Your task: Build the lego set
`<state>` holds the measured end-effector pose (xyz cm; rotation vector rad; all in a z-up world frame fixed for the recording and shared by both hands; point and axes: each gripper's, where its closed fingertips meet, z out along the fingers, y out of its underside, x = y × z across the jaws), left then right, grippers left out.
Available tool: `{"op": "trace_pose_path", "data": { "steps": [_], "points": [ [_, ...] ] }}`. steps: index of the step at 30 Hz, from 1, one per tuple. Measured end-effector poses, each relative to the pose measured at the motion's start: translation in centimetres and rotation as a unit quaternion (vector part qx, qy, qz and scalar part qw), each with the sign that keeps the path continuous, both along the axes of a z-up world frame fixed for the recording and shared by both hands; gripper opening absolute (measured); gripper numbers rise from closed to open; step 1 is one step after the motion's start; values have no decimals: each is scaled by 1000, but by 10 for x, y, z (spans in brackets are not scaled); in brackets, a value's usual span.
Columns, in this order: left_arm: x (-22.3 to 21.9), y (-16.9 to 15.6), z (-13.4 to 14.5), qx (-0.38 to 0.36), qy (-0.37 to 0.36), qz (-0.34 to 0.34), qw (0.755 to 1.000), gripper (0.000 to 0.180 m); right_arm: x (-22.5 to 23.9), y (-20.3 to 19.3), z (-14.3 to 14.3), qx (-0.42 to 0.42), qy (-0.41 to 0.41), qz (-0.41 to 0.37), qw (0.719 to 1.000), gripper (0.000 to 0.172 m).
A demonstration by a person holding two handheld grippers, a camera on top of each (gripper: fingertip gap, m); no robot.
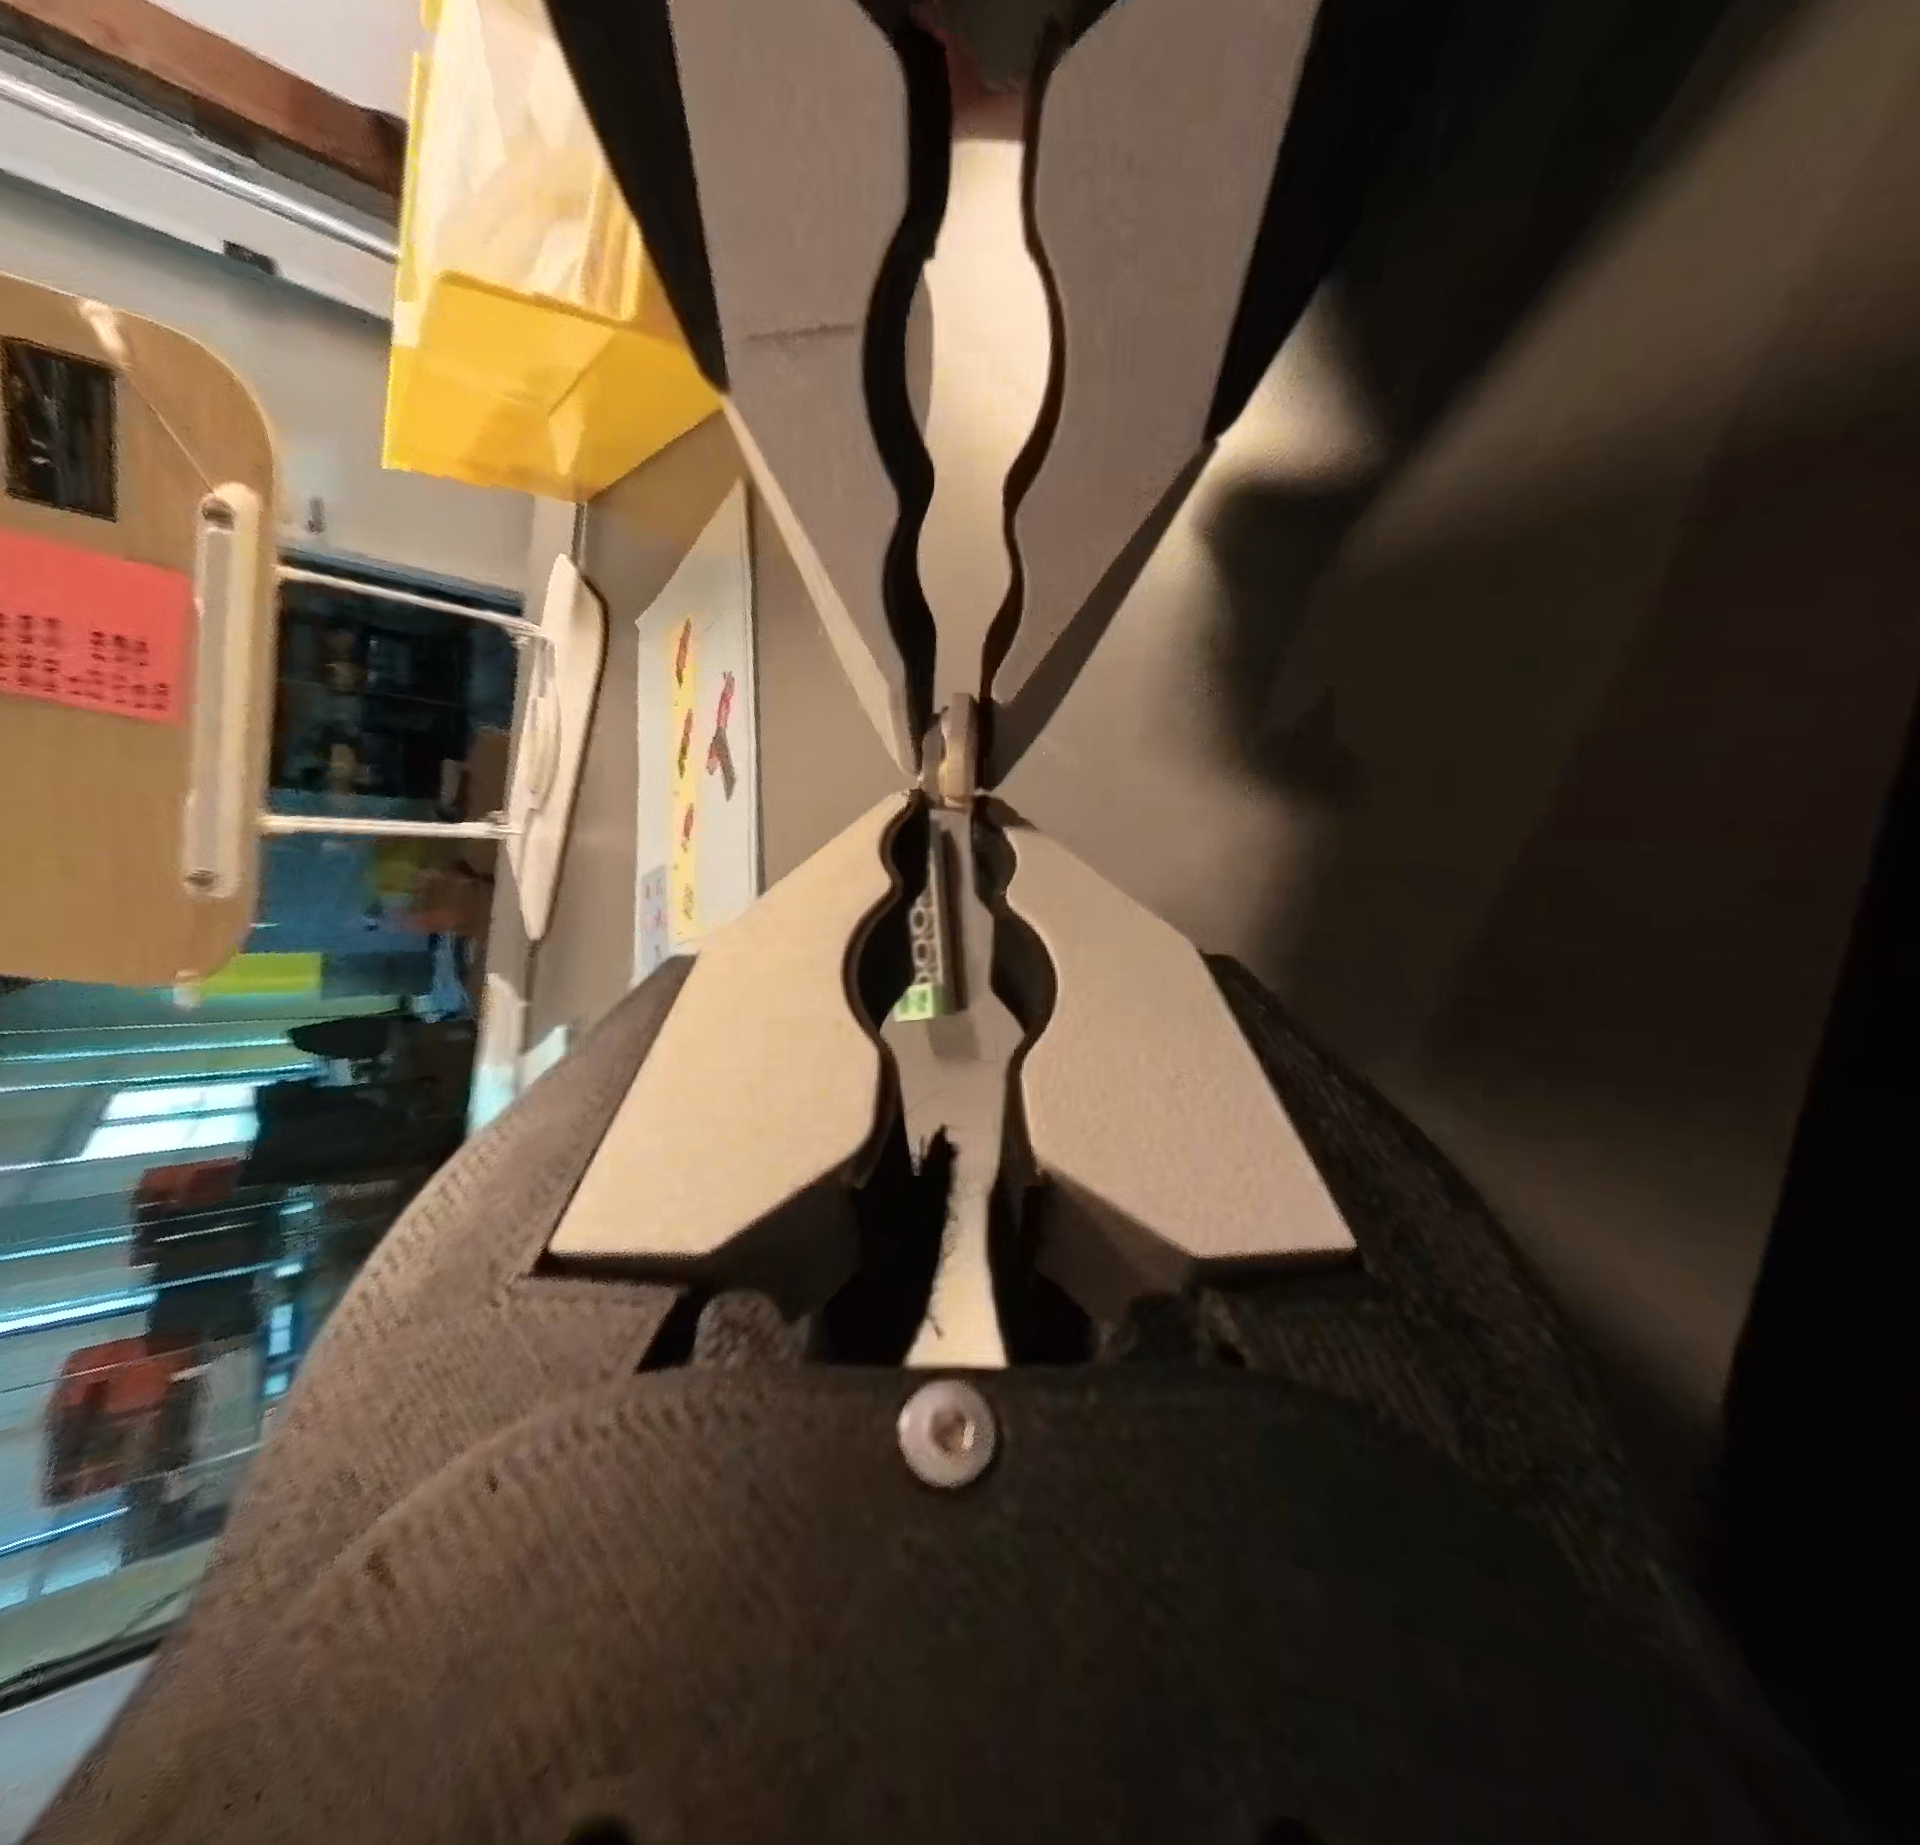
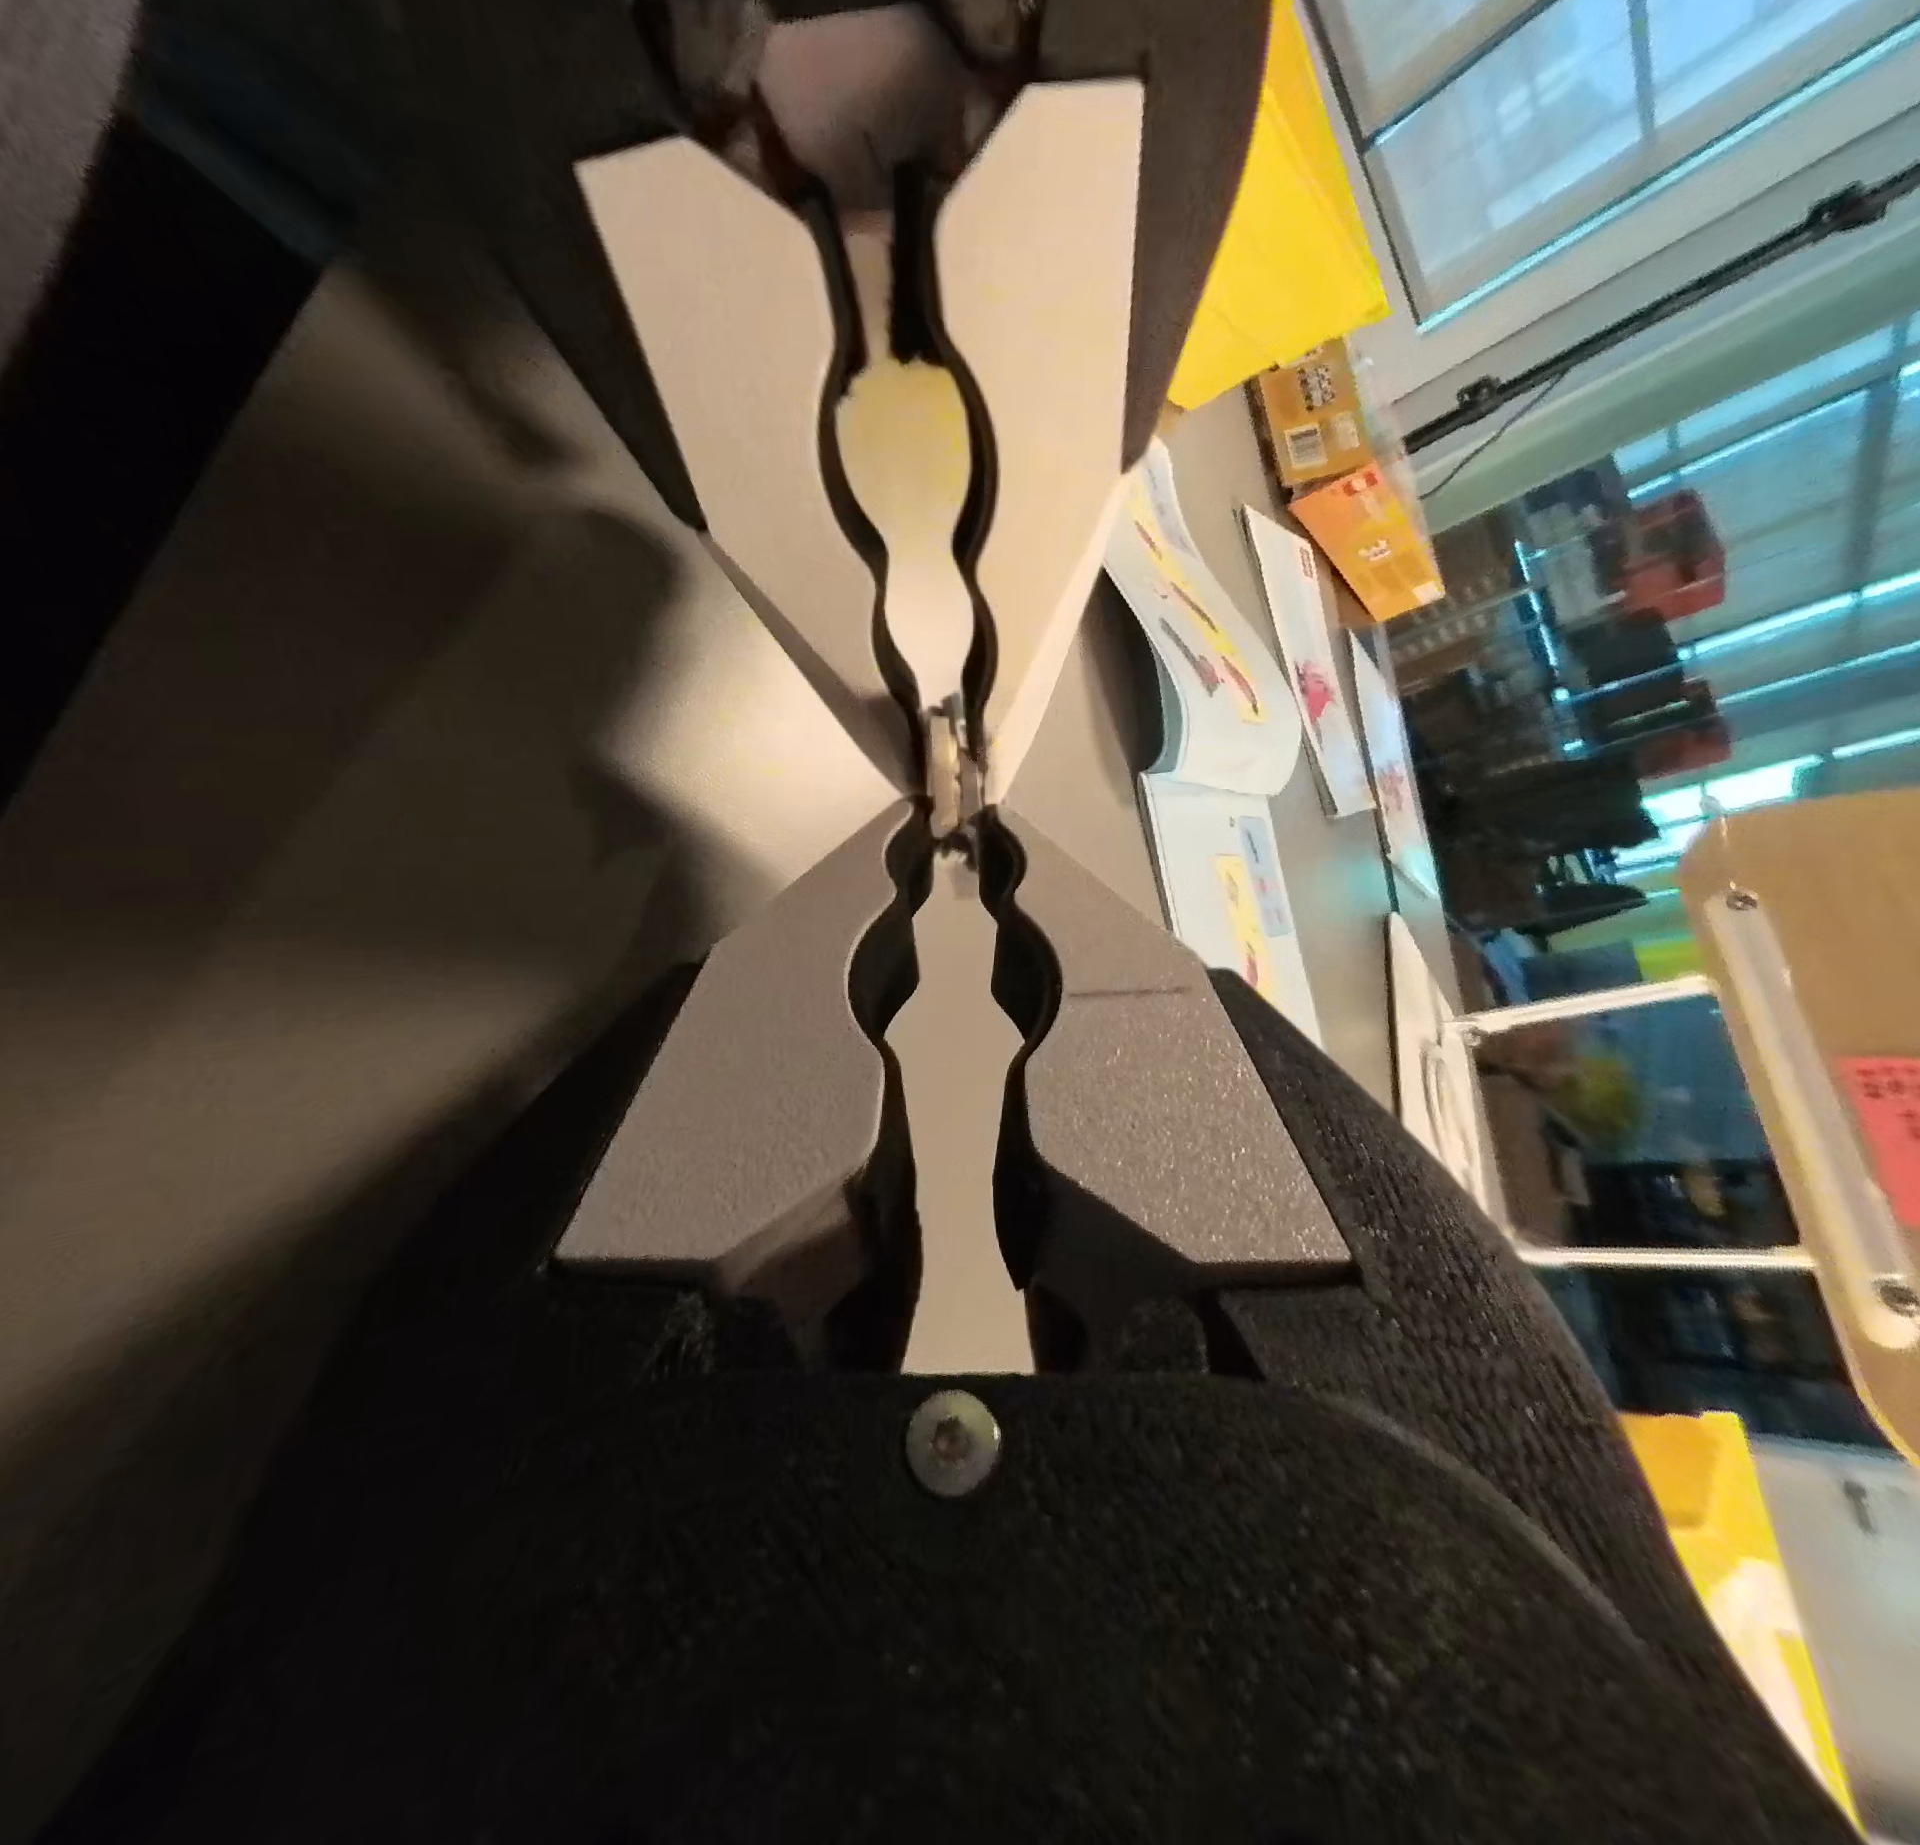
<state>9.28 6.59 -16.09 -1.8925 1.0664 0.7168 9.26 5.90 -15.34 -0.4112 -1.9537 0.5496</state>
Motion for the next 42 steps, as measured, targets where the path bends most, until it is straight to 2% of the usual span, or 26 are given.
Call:
{"op": "trace_pose_path", "data": {
  "steps": [2, 5, 7, 16, 21, 28, 32, 35, 38, 42],
  "points": [
    [1, -2, 2, 1, -27, -6, 1000, 8, 0, -3, 2, -2, 4, 5, 1000, 6],
    [1, -4, 4, 7, -28, -19, 999, 11, 0, -5, 5, -24, 1, 11, 1000, 6],
    [3, -6, 2, 1, -28, -27, 999, 19, 1, -5, 6, -35, -3, 12, 999, 5],
    [8, -11, 4, -15, -72, -49, 996, 8, 5, -14, 4, -115, -39, 41, 992, 7],
    [4, -11, 10, -2, -47, -48, 998, 3, 5, -15, 8, -199, -68, 44, 977, 9],
    [6, -11, 7, -4, -25, -58, 998, 4, 6, -14, 5, -194, -76, 41, 977, 8],
    [9, -12, -3, -35, -76, -58, 995, 10, 6, -13, -2, -165, -84, 37, 982, 6],
    [16, -17, -8, -70, -139, -66, 986, 29, 7, -12, -3, -162, -86, 39, 982, 6],
    [21, -19, -2, -69, -206, -72, 974, 31, 8, -13, 2, -173, -80, 47, 981, 6],
    [23, -17, 8, -47, -246, -76, 965, 36, 9, -12, 3, -170, -80, 46, 981, 6]
  ]
}}
